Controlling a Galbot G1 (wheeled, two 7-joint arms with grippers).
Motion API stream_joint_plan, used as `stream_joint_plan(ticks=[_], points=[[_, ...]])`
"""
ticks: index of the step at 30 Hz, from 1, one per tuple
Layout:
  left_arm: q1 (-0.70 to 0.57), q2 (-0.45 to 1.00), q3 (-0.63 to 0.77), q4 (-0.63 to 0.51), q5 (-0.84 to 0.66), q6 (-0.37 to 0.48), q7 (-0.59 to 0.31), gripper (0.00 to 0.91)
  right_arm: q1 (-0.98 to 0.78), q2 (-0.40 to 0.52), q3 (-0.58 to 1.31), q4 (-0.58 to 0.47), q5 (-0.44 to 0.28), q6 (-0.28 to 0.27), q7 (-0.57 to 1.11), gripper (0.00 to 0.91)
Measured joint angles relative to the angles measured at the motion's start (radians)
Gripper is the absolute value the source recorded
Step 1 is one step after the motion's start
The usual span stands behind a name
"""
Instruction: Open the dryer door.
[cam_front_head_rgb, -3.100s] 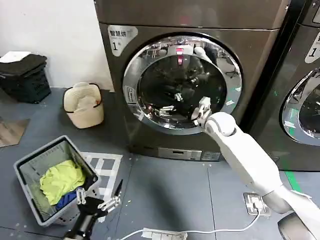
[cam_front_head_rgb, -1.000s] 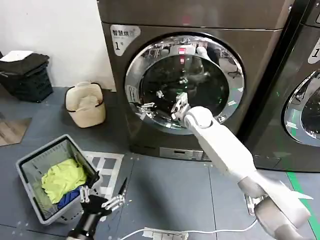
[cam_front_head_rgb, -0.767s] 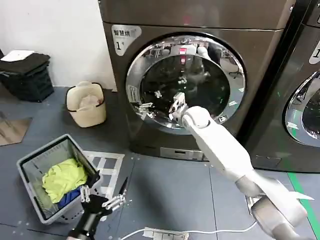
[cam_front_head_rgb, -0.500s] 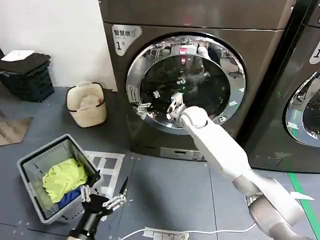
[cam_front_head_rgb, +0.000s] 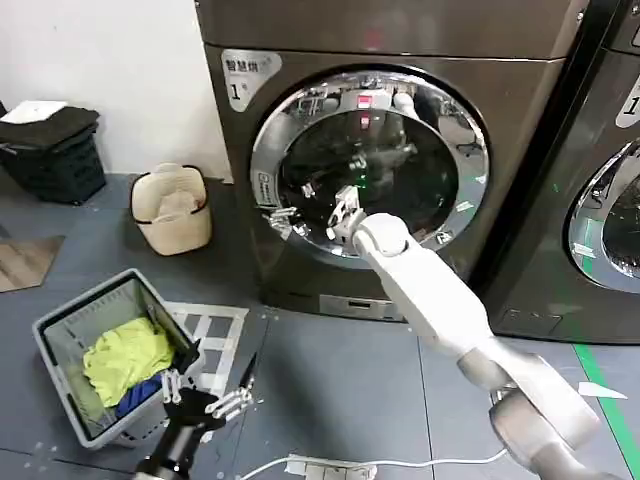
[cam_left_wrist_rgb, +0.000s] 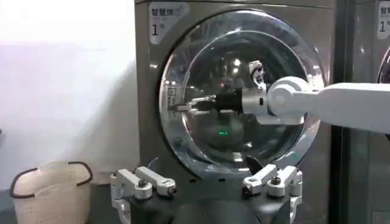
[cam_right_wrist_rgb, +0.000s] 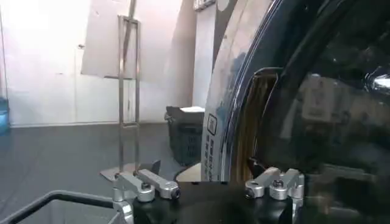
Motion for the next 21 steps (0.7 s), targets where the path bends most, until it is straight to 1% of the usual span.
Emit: stream_joint_plan(ticks=[9, 21], points=[[0.000, 0.001, 0.001, 0.001, 0.001, 0.000, 0.000, 0.907, -0.002, 0.009, -0.014, -0.007, -0.031, -0.014, 0.003, 0.907], [-0.002, 0.001, 0.002, 0.003, 0.001, -0.001, 0.000, 0.907, -0.002, 0.007, -0.035, 0.002, -0.030, -0.015, -0.049, 0.907]])
